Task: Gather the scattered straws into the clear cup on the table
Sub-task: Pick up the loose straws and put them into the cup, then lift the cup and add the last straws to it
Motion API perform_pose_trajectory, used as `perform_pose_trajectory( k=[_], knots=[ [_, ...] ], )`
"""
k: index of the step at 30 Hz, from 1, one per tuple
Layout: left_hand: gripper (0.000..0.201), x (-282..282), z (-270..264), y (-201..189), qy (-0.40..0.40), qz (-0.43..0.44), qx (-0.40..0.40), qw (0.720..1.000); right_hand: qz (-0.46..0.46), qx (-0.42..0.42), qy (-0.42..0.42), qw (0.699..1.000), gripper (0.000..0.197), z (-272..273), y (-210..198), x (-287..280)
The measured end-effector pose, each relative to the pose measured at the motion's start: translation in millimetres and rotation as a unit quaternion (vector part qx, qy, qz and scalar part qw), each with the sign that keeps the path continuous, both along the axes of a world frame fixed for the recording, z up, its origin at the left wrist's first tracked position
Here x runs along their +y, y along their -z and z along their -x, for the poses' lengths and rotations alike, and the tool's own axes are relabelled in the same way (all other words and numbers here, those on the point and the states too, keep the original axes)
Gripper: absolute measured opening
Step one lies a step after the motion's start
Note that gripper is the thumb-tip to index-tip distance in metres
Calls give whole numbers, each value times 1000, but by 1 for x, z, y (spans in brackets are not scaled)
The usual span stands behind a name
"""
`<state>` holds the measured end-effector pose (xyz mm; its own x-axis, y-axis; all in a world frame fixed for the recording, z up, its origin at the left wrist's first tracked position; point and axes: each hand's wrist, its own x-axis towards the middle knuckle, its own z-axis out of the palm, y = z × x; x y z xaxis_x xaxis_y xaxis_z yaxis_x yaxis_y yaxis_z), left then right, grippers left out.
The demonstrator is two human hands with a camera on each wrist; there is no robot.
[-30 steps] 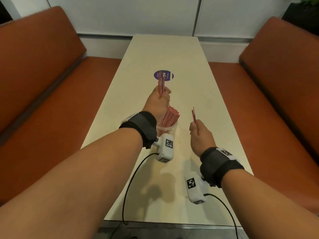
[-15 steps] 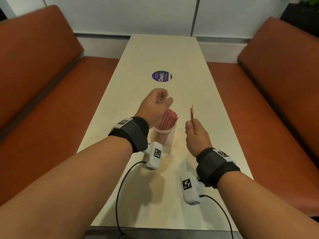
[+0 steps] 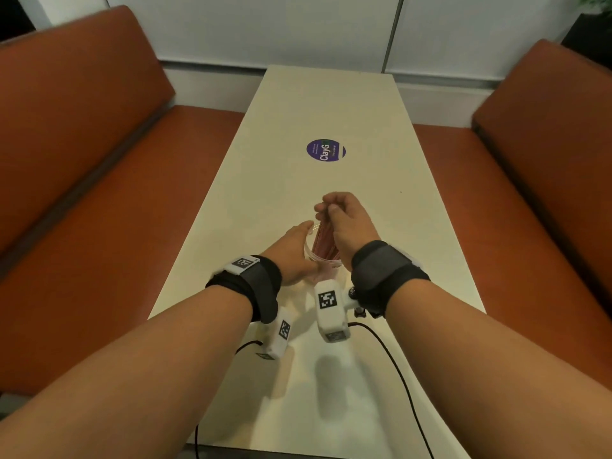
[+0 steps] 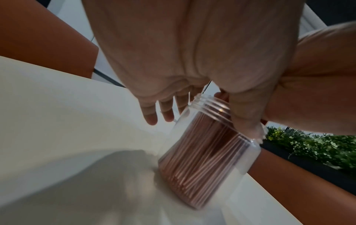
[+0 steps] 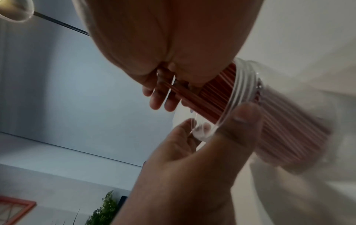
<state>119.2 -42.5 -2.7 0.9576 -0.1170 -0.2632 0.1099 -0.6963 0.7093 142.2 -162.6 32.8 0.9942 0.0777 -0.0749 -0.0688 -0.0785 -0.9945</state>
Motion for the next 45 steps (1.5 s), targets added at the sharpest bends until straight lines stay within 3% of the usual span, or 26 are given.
perform_pose_trajectory(
  k=[3, 7, 10, 13, 17, 19, 22, 27, 30, 36, 39, 43, 45],
  knots=[
    [103, 2, 1, -2, 7, -6, -6, 1000, -5, -17, 17, 1000, 24, -2, -4, 1],
    [100, 3, 4, -5, 19, -39, -10, 999, 6, -115, 82, 990, 32, 2, -20, -20],
    [100, 3, 8, -14, 29, -40, -3, 999, 106, -102, 108, 983, 61, 17, 1, -45],
    [95, 10, 14, -21, 19, -30, -12, 999, 178, -11, 26, 984, 104, 28, 38, -54],
    [94, 38, 35, -18, -38, -85, -4, 996, 166, 12, -27, 986, 132, 25, 57, -35],
    [89, 57, 55, -14, -90, -120, 16, 989, 147, 18, -15, 989, 125, 18, 62, -28],
    [85, 84, 87, -9, -157, -213, 59, 963, 183, 0, -7, 983, 98, 11, 70, -26],
    [58, 109, 139, -5, -147, -311, 184, 921, 193, -23, 21, 981, 87, 17, 73, -26],
    [45, 110, 157, 1, -141, -292, 213, 921, 190, -29, 24, 981, 87, 18, 71, -27],
    [14, 89, 155, 7, -121, -295, 155, 935, 188, -24, 27, 981, 90, 17, 73, -26],
    [16, 72, 148, 8, -111, -296, 158, 935, 185, -24, 30, 982, 87, 19, 72, -26],
    [64, 56, 136, 11, 15, -329, 143, 933, 164, -25, 30, 986, 88, 21, 71, -24],
    [56, 51, 131, 8, 32, -332, 145, 932, 161, -23, 22, 986, 89, 22, 68, -24]
  ],
)
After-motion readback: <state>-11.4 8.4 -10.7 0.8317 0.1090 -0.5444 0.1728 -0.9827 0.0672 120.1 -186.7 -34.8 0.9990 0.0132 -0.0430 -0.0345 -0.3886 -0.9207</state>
